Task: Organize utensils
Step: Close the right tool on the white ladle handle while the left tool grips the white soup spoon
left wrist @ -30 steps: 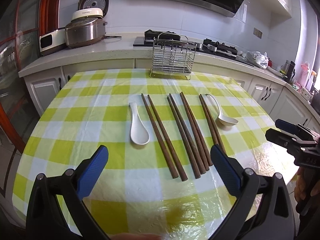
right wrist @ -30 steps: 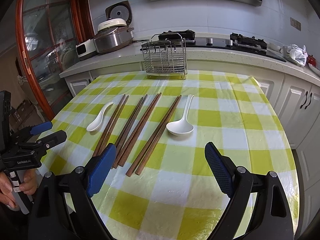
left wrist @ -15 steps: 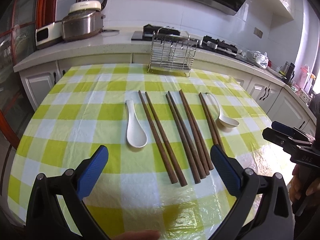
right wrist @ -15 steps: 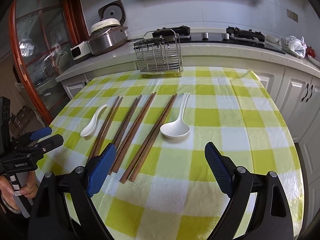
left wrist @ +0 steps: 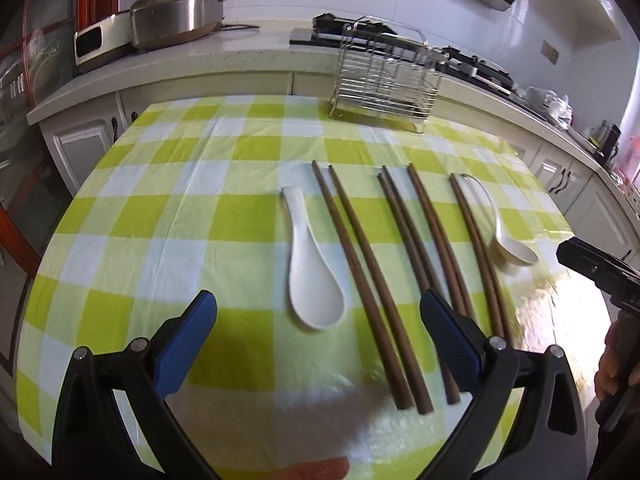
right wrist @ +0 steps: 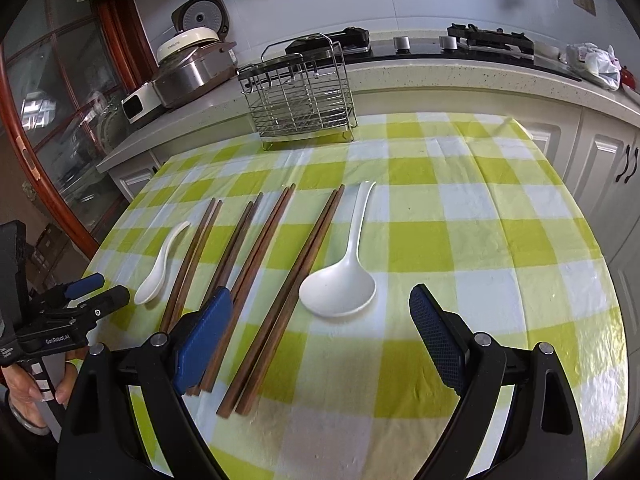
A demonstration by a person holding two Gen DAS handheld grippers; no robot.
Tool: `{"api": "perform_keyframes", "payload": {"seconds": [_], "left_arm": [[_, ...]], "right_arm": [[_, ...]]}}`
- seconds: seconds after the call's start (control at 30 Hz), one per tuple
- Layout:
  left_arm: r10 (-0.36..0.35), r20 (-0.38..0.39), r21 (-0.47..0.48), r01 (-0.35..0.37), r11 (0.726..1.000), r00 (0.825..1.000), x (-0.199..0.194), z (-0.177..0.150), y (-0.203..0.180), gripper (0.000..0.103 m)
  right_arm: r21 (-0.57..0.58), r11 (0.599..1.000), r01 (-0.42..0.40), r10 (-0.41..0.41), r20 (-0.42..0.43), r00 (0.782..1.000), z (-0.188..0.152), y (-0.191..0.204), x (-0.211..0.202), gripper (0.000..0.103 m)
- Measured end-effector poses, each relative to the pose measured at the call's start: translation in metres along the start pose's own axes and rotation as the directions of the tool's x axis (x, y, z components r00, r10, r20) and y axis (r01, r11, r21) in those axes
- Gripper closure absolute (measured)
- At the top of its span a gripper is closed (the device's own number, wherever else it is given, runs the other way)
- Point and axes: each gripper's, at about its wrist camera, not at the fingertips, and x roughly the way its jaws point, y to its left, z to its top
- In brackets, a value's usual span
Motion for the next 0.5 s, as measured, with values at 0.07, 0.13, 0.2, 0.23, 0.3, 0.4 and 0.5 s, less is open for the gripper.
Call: {"api": "perform_keyframes", "payload": {"seconds": [0.07, 0.13, 0.2, 0.23, 0.3, 0.4, 0.5], "left_arm": [[0.014, 0.013, -0.02, -0.013, 1.0, 1.0, 0.005, 0.006, 0.006, 0.005], [0.045, 0.027, -0.041, -0.044, 0.998, 0.999, 0.01, 0.013, 0.012, 0.005], [0.038, 0.022, -0.033, -0.038, 0.999, 0.999, 0.016, 0.019, 0.015, 0.005], [0.043, 0.015, -0.02, -0.042, 0.999, 0.999, 0.02, 0.023, 0.016, 0.005], [0.072, 0.024, 0.005, -0.072, 0.997, 0.997, 0.025, 0.028, 0.016, 0.005], [0.063, -0.009, 0.025, -0.063, 0.998, 0.998, 0.037, 0.037, 0.017, 0.005], [0.06, -0.058, -0.006, -0.06, 0.998, 0.997, 0.052, 0.041, 0.022, 0.005]], "right_arm": [[-0.002, 1.0, 0.002, -0.002, -0.007, 1.0, 0.006, -0.001, 0.006, 0.018], [-0.003, 1.0, 0.012, -0.012, -0.015, 1.0, 0.011, -0.003, 0.011, 0.018], [0.004, 1.0, 0.028, -0.028, -0.033, 0.999, 0.018, -0.008, 0.02, 0.018], [0.006, 0.999, 0.032, -0.032, -0.038, 0.999, 0.02, -0.009, 0.023, 0.018], [0.012, 0.999, 0.048, -0.047, -0.054, 0.997, 0.025, -0.013, 0.033, 0.018], [0.026, 0.996, 0.083, -0.081, -0.085, 0.993, 0.034, -0.018, 0.048, 0.018], [0.015, 0.994, 0.104, -0.102, -0.096, 0.99, 0.042, -0.019, 0.059, 0.018]]}}
